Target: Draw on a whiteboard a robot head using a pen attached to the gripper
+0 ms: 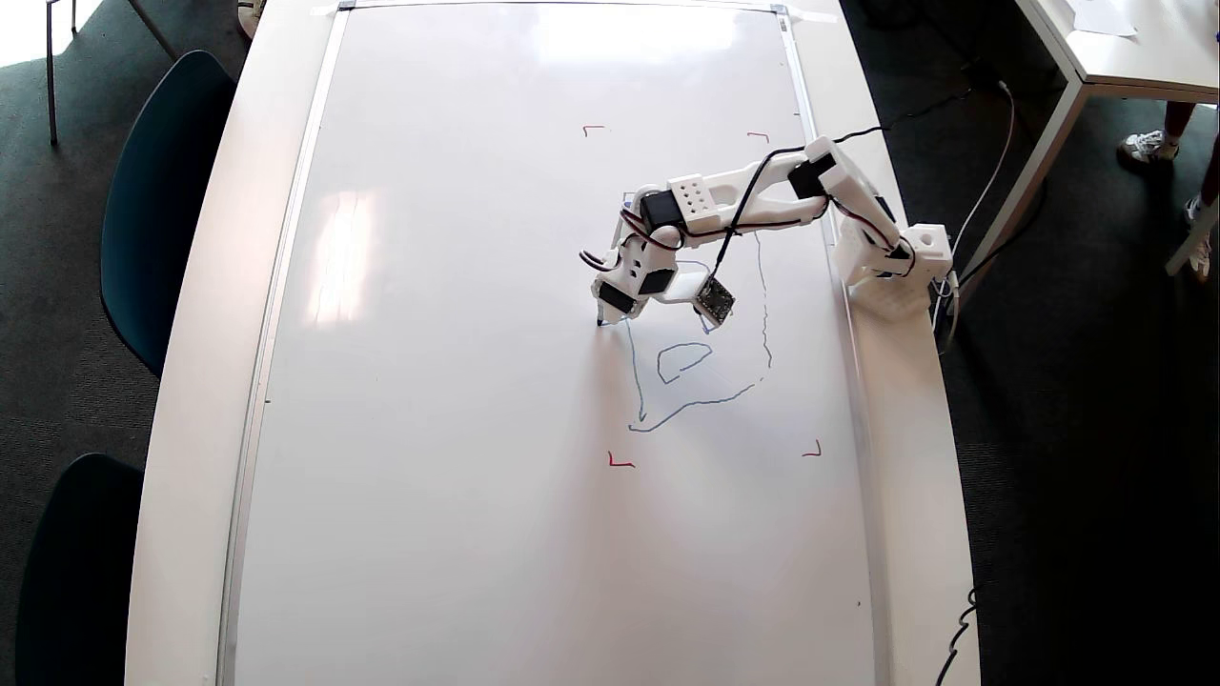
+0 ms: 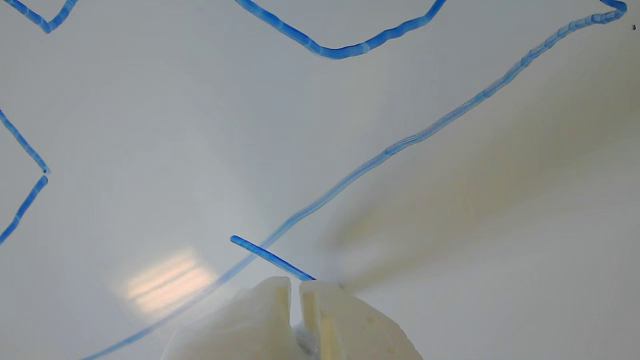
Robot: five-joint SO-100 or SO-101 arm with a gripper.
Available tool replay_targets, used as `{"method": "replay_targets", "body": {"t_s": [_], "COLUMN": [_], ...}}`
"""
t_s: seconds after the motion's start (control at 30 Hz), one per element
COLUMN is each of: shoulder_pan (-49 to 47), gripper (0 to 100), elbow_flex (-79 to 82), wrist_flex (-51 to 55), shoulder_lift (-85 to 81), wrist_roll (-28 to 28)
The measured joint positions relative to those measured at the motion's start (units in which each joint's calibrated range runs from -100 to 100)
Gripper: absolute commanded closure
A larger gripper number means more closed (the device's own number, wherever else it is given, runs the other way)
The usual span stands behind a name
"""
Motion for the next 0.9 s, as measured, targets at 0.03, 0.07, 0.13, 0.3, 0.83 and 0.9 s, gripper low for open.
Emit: {"method": "replay_targets", "body": {"t_s": [0.03,0.07,0.13,0.3,0.83,0.9], "shoulder_pan": [0.0,0.0,0.22,0.37,-1.92,-1.92], "gripper": [99,99,99,99,99,99], "elbow_flex": [0.0,0.0,0.09,0.0,-2.27,-2.27], "wrist_flex": [-0.43,-1.2,-2.48,-3.68,-7.96,-8.73], "shoulder_lift": [0.08,0.17,0.34,0.59,1.18,1.18], "wrist_roll": [0.0,0.0,0.0,0.0,0.0,0.0]}}
